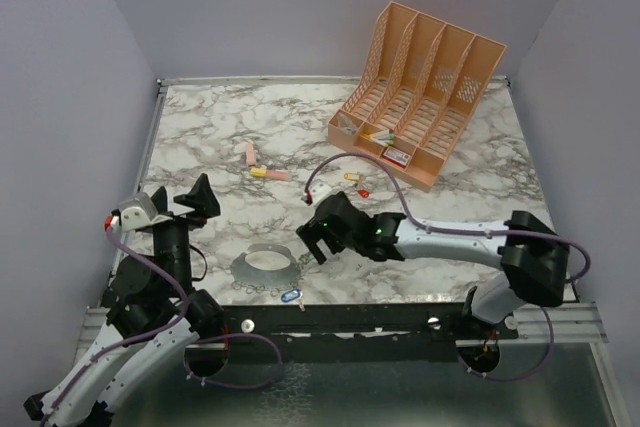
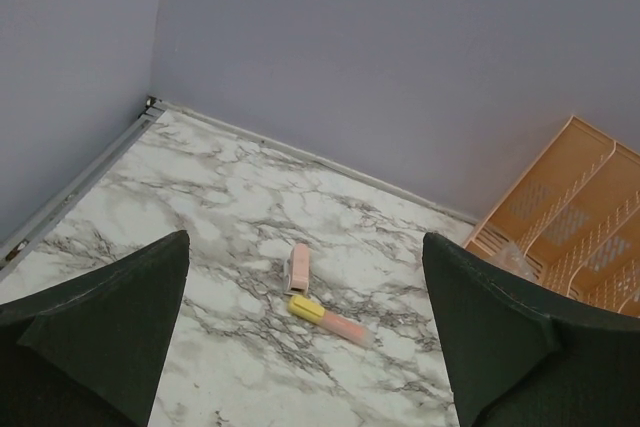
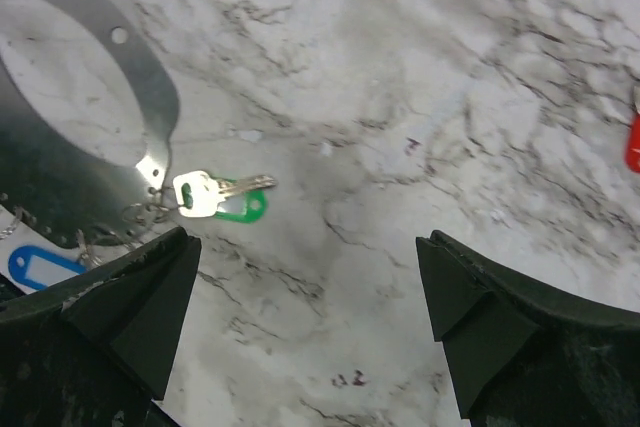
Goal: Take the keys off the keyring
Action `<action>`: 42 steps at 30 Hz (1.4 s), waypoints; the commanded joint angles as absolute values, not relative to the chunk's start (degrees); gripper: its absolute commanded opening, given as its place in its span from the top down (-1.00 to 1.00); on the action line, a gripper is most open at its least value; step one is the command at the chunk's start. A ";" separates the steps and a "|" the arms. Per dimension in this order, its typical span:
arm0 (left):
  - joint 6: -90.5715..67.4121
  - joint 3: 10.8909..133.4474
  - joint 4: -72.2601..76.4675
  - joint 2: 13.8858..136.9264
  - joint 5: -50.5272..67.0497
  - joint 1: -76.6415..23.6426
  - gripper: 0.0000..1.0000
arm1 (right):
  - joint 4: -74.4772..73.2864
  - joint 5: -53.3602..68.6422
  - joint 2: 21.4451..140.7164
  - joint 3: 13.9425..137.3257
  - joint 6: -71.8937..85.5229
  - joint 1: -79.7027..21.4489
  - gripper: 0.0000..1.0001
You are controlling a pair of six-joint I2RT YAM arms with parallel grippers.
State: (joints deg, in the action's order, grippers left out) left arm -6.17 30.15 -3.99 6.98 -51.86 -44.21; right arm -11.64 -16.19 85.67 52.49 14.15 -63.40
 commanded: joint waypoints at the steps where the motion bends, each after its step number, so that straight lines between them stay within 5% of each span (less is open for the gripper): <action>1: -6.14 29.70 -4.62 5.98 -53.85 -43.77 -0.98 | -11.86 -16.87 94.24 59.57 15.95 -68.42 -1.00; 7: -6.24 29.71 -4.66 5.98 -54.06 -43.68 -0.98 | -13.40 -14.66 105.67 69.73 17.49 -71.40 -0.96; 17: -7.96 30.15 -5.58 7.32 -52.08 -43.59 -0.98 | -19.80 -24.75 114.04 71.94 20.60 -71.81 -0.56; 35: -21.62 37.90 -16.66 27.67 -28.79 -43.68 -0.94 | -19.92 -33.32 98.13 55.01 14.77 -58.72 -0.57; 42: -22.26 38.45 -16.50 35.77 -19.66 -43.68 -0.93 | -28.87 -30.35 90.29 57.10 28.68 -57.66 -0.57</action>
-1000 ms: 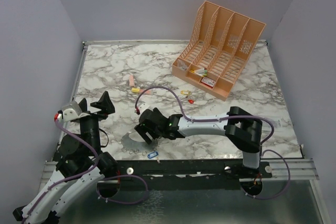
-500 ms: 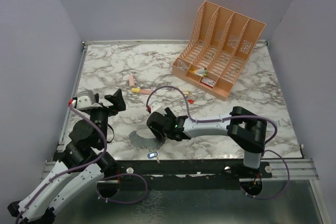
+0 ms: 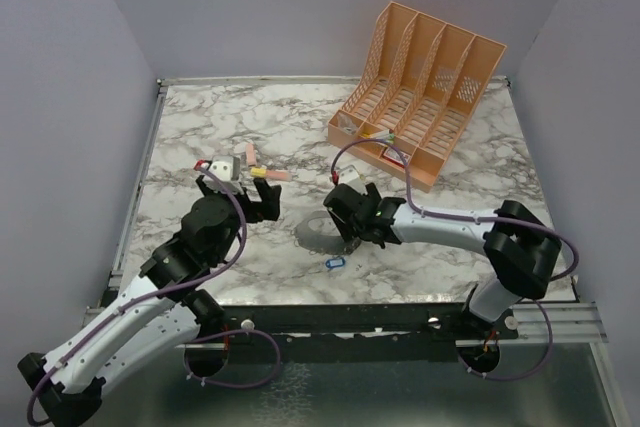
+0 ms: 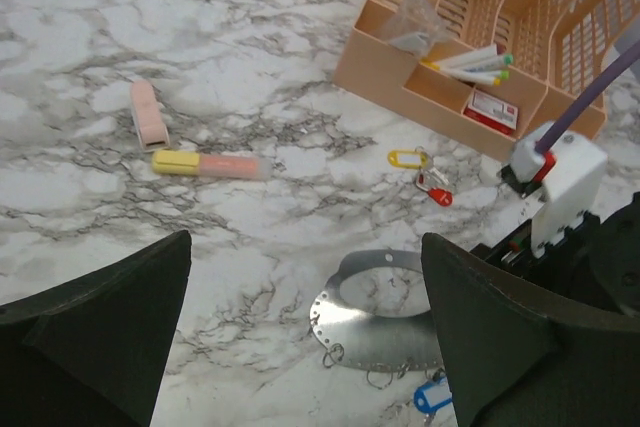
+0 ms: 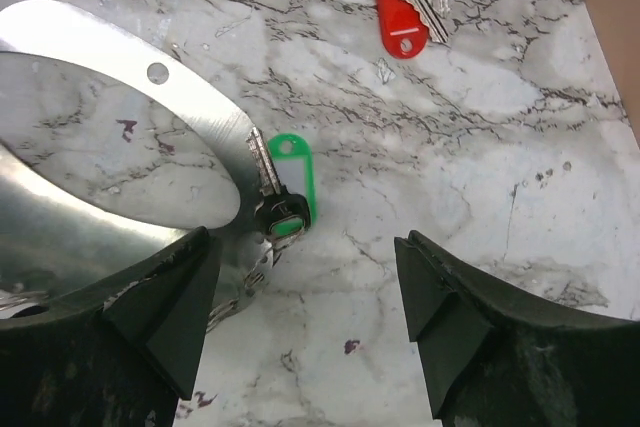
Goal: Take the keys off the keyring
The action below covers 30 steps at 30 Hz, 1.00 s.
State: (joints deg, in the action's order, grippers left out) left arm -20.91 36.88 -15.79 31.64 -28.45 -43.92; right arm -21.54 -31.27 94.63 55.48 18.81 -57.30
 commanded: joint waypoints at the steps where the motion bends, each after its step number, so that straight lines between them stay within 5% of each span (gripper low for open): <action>1: -21.68 38.30 -15.87 36.79 -17.84 -43.75 -0.93 | -30.69 -29.42 89.66 57.07 32.41 -57.66 -0.57; 10: -18.50 38.31 -14.49 41.15 -13.93 -44.36 -0.92 | -32.06 -21.52 88.10 51.77 51.19 -57.78 -0.46; 30: -16.89 36.09 -12.03 48.85 -7.91 -45.30 -0.85 | -30.72 -23.42 94.02 54.35 52.61 -59.50 -0.31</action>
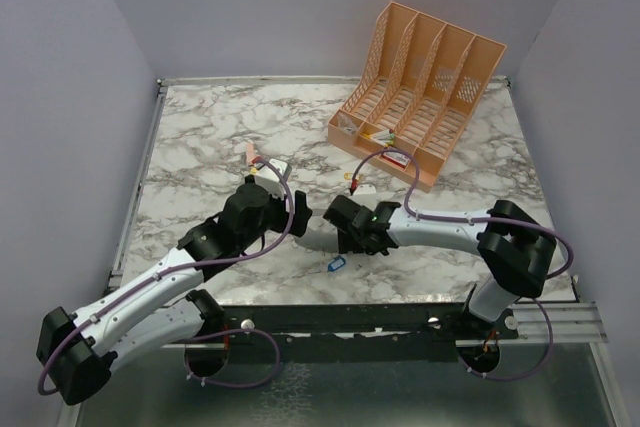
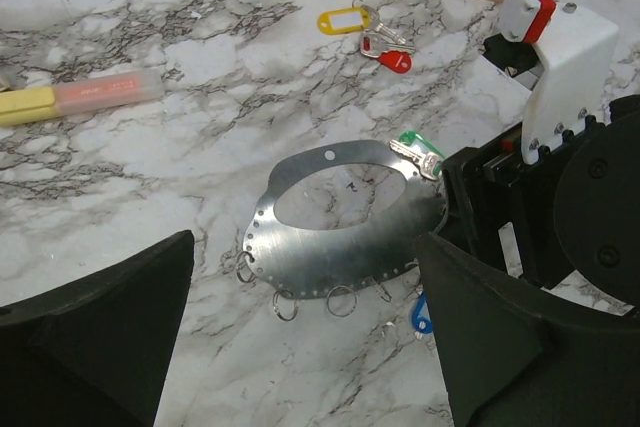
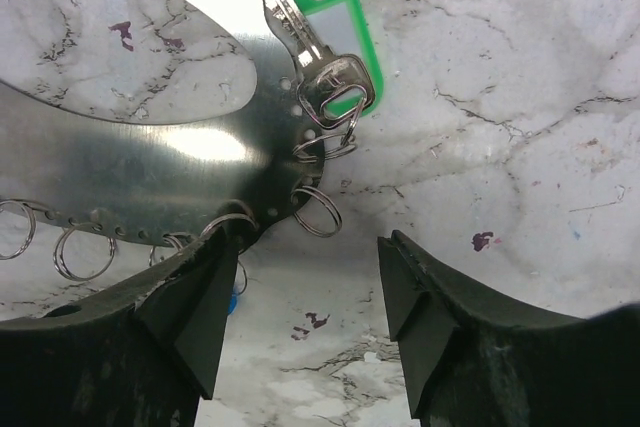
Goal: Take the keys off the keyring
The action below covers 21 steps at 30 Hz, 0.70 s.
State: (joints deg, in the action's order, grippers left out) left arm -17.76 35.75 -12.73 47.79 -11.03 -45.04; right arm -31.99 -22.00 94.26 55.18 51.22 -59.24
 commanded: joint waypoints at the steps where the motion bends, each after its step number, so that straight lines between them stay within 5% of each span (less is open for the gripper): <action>1: -16.80 36.12 -12.05 49.13 -7.67 -45.35 -0.85 | -30.06 -23.92 93.88 53.52 52.55 -59.50 -0.28; 21: -16.33 37.72 -12.62 54.45 -2.93 -45.62 -0.78 | -14.17 -23.84 87.34 40.56 48.15 -57.52 0.54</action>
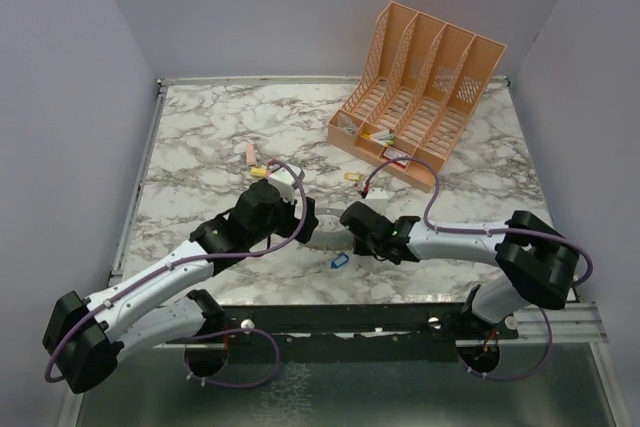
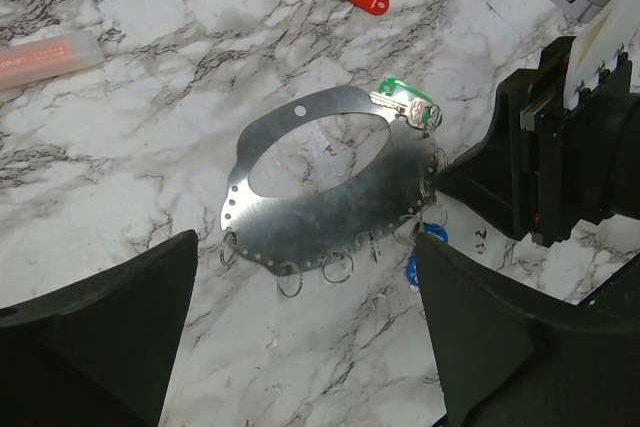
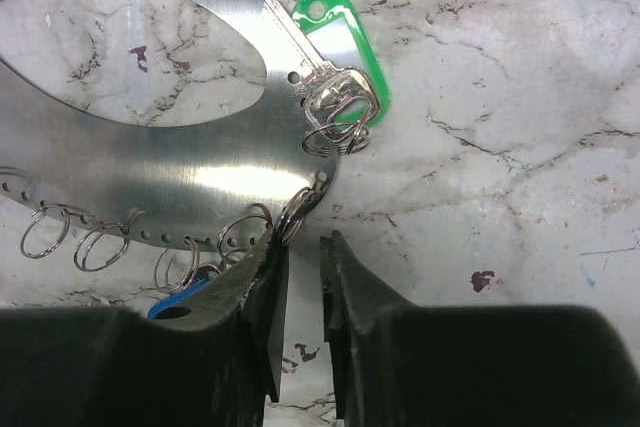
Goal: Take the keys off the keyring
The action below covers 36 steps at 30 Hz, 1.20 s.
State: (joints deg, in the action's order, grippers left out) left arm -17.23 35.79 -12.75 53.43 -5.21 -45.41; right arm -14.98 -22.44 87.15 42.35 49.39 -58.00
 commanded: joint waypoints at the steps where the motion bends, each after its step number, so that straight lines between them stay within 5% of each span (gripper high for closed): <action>1: -16.22 37.93 -12.79 54.71 -2.75 -45.62 -0.78 | -14.32 -24.26 87.24 40.53 47.87 -57.57 0.57; 6: -15.82 38.87 -13.09 55.75 -2.27 -45.61 -0.78 | -14.90 -25.83 86.33 40.71 47.55 -57.55 0.74; 14: -15.56 38.67 -13.01 56.34 -2.32 -45.61 -0.78 | -13.35 -25.02 83.27 41.52 47.63 -57.57 0.24; 23: -15.64 38.45 -13.01 56.34 -2.46 -45.62 -0.78 | -15.13 -28.84 86.87 42.83 49.76 -57.40 0.15; 28: -15.73 38.41 -12.79 56.68 -1.77 -45.61 -0.78 | -10.78 -27.63 87.25 40.17 50.08 -56.73 0.28; 36: -15.38 40.20 -12.46 60.06 3.98 -45.55 -0.78 | -7.48 -26.09 83.01 39.46 43.80 -56.60 0.81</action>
State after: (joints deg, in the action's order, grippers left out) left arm -16.21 37.54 -12.93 58.08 -0.82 -45.41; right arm -10.07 -25.89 86.15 40.05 47.79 -56.88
